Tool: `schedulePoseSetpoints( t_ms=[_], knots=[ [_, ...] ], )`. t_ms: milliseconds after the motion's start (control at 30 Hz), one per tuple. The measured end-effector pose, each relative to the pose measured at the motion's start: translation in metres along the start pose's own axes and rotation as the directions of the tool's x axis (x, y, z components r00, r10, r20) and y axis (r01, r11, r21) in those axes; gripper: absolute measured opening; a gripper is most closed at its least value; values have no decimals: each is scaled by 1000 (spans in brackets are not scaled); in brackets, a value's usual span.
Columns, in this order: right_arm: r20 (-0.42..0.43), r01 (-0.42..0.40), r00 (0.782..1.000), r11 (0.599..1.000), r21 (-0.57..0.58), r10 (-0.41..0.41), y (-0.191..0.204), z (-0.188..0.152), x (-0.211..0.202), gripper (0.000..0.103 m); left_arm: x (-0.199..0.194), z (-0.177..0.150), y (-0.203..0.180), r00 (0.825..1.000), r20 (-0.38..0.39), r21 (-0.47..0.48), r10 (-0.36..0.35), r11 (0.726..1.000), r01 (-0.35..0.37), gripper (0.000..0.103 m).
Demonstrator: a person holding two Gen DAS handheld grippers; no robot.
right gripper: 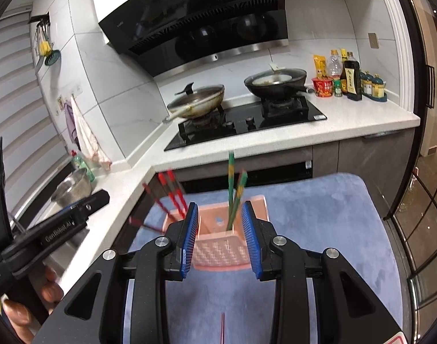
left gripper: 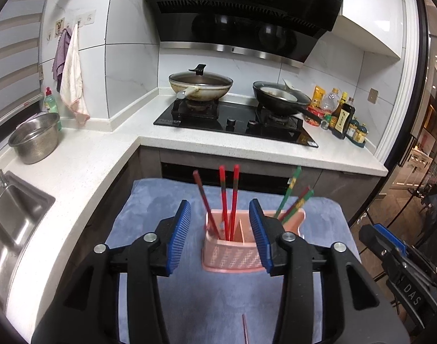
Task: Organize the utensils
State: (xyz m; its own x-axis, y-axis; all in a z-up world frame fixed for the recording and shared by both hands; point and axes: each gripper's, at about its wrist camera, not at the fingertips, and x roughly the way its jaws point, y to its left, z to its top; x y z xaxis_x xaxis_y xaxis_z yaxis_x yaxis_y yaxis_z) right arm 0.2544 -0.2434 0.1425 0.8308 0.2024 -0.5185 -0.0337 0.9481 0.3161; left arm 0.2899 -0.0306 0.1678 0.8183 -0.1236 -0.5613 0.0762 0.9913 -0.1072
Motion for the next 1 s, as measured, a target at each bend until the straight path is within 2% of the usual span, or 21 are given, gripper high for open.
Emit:
schedulePoseSetpoints(
  t_ms=[200, 500, 733, 1000],
  knots=[
    [-67, 19, 998, 1000, -20, -21, -6, -52, -14, 32, -12, -42, 9, 999, -44, 6, 3, 1000, -3, 41],
    [-179, 44, 983, 998, -35, -49, -16, -140, -30, 31, -23, -108, 18, 993, -120, -19, 13, 1000, -15, 41],
    [-290, 40, 956, 998, -49, -52, -19, -219, -41, 32, -32, -161, 27, 982, -185, -23, 24, 999, -28, 41],
    [-377, 11, 925, 997, -72, -37, -13, -279, -49, 31, -35, -215, 37, 964, -264, -34, 39, 998, -50, 41]
  ],
)
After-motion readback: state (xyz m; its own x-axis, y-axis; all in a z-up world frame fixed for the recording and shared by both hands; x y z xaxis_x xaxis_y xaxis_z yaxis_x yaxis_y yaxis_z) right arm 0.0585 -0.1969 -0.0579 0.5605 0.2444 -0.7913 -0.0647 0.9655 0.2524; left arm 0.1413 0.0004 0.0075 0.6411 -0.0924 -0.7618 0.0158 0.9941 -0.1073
